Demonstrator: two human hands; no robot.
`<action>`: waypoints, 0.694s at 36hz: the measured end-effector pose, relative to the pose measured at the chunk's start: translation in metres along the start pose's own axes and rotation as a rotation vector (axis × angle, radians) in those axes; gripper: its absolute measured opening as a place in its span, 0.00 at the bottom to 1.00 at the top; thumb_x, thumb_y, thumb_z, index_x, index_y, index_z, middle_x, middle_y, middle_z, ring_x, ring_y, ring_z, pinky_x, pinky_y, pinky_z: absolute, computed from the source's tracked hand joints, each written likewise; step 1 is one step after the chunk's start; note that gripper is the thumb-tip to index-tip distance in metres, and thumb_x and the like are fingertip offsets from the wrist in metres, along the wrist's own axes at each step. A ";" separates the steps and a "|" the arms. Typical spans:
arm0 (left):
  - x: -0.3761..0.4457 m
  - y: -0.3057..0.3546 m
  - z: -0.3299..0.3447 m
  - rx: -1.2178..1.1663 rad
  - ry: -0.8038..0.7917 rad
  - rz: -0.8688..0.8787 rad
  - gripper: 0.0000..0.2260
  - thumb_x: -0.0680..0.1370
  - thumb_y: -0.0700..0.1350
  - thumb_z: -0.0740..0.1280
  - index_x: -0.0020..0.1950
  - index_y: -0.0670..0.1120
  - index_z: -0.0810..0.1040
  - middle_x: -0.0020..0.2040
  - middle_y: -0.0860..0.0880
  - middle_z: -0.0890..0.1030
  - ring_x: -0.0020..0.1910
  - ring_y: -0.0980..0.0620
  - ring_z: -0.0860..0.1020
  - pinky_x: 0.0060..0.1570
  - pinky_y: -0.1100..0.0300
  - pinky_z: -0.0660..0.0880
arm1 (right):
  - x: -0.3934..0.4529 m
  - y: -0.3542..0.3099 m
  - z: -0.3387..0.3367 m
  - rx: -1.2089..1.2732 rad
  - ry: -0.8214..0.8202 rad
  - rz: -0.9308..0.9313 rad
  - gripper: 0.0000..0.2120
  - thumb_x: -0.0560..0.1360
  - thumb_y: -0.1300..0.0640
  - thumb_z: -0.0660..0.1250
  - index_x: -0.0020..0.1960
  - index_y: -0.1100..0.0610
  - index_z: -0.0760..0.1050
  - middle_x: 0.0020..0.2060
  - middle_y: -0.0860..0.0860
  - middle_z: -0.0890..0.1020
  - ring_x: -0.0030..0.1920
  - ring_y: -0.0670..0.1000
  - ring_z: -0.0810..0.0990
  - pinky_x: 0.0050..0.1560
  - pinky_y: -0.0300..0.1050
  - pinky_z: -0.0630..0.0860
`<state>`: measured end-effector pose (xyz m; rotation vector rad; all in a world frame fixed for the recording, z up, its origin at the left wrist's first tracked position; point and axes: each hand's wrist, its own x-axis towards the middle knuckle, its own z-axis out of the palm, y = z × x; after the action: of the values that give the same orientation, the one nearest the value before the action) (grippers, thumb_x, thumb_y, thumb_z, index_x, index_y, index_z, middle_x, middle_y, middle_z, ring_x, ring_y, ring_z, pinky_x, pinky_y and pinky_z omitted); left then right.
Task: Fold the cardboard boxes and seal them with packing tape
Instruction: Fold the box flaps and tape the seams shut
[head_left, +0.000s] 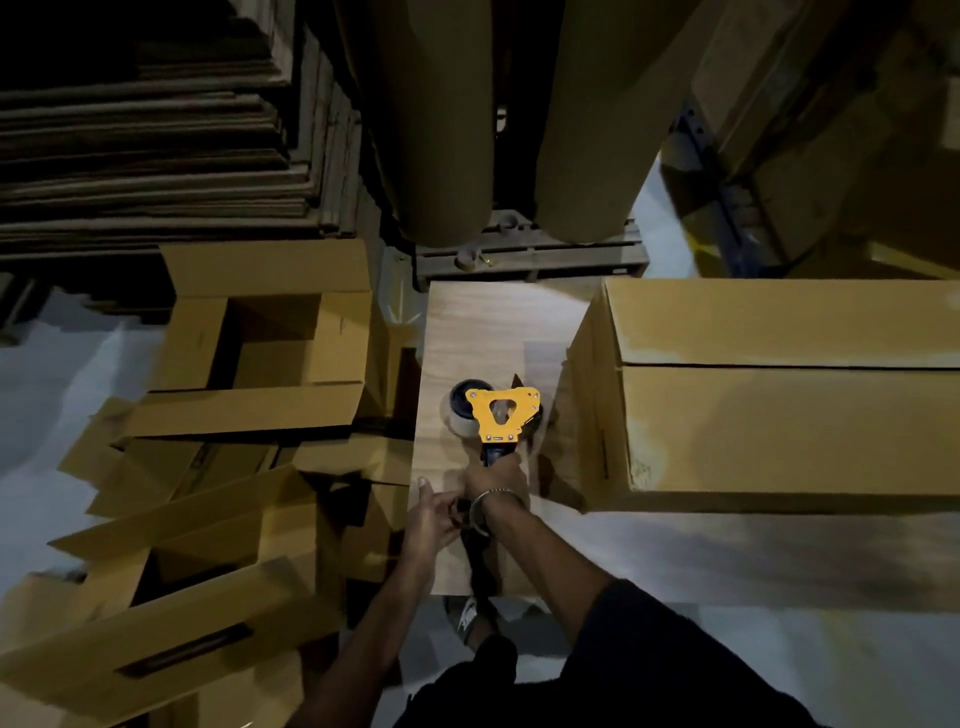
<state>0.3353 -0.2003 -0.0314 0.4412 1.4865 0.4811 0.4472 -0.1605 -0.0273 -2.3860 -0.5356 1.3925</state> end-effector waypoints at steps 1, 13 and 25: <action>0.003 0.000 -0.005 0.000 0.004 -0.009 0.31 0.88 0.60 0.48 0.67 0.38 0.80 0.60 0.40 0.82 0.51 0.49 0.81 0.62 0.50 0.75 | -0.001 -0.003 -0.003 0.048 0.019 -0.027 0.26 0.73 0.45 0.69 0.66 0.57 0.72 0.60 0.59 0.82 0.59 0.64 0.81 0.54 0.53 0.77; -0.020 0.103 0.025 -0.271 -0.189 0.126 0.23 0.86 0.58 0.60 0.72 0.44 0.77 0.66 0.41 0.82 0.62 0.40 0.82 0.61 0.46 0.77 | -0.074 -0.051 -0.151 0.559 -0.741 -0.077 0.06 0.71 0.59 0.63 0.37 0.54 0.68 0.30 0.49 0.65 0.26 0.49 0.60 0.25 0.41 0.56; -0.124 0.175 0.160 -0.091 -0.535 0.321 0.17 0.82 0.54 0.67 0.64 0.44 0.82 0.61 0.40 0.84 0.56 0.41 0.83 0.63 0.45 0.80 | -0.087 0.022 -0.325 0.741 -0.931 -0.212 0.14 0.60 0.63 0.64 0.46 0.64 0.73 0.35 0.57 0.67 0.31 0.55 0.69 0.33 0.47 0.69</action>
<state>0.4857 -0.1215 0.1753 0.6813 0.8778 0.6229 0.6967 -0.2497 0.1808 -1.0132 -0.3536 2.0745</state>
